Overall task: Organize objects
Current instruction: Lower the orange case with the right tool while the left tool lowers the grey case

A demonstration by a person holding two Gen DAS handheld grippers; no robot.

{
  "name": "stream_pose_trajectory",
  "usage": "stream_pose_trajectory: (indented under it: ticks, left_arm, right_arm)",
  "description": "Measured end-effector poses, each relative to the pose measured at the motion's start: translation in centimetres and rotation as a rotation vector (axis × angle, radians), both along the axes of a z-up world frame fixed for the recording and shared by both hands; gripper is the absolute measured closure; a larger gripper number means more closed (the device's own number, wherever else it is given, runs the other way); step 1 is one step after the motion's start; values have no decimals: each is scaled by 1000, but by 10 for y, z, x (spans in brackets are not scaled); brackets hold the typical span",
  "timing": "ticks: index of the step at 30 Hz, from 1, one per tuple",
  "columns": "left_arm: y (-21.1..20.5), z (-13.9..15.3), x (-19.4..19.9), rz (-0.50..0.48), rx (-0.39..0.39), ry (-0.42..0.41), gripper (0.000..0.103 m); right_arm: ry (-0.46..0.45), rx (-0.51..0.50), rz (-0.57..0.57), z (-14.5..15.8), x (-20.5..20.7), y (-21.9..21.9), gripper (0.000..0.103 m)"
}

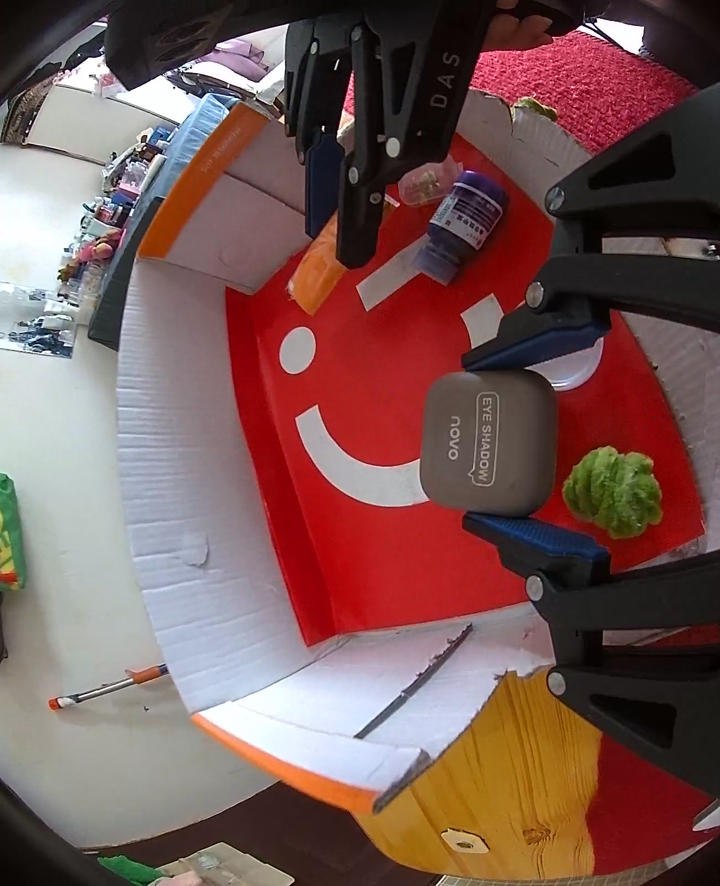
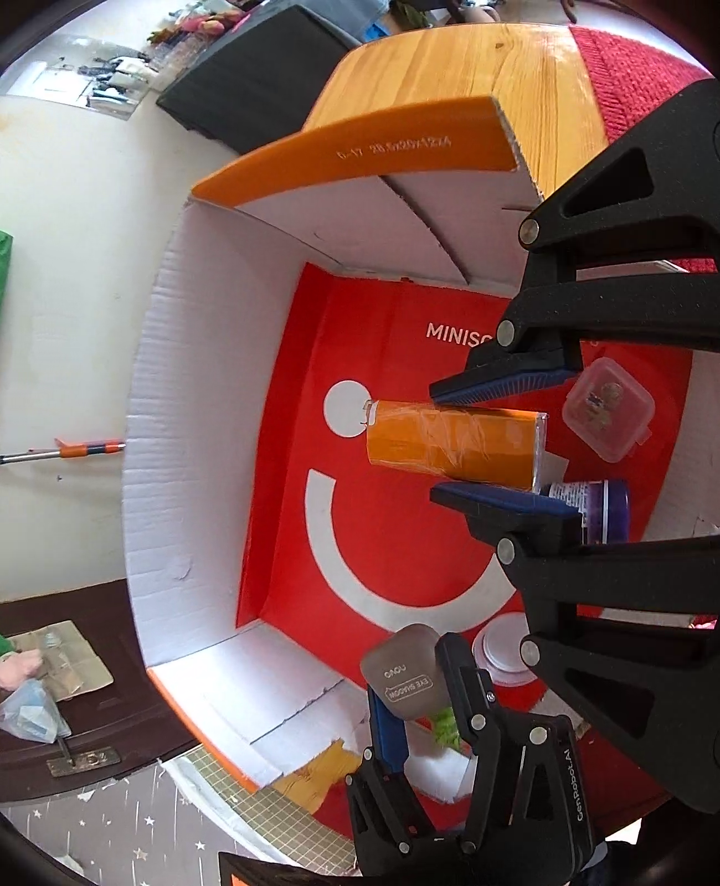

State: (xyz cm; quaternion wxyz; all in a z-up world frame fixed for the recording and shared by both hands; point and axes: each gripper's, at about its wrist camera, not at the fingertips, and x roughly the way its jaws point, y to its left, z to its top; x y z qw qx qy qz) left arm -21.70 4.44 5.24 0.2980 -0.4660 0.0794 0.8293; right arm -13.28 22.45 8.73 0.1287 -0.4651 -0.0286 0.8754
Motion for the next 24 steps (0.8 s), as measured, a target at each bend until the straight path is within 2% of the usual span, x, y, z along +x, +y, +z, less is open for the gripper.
stream_pose_trajectory:
  ticks: [15, 24]
  left_arm:
    - [8, -10, -12, 3, -37, -21, 51]
    - [12, -17, -15, -21, -66, -40, 51]
  right_arm:
    - [-96, 26, 16, -15, -2, 9, 75]
    - [-123, 1, 20, -18, 5, 17, 75]
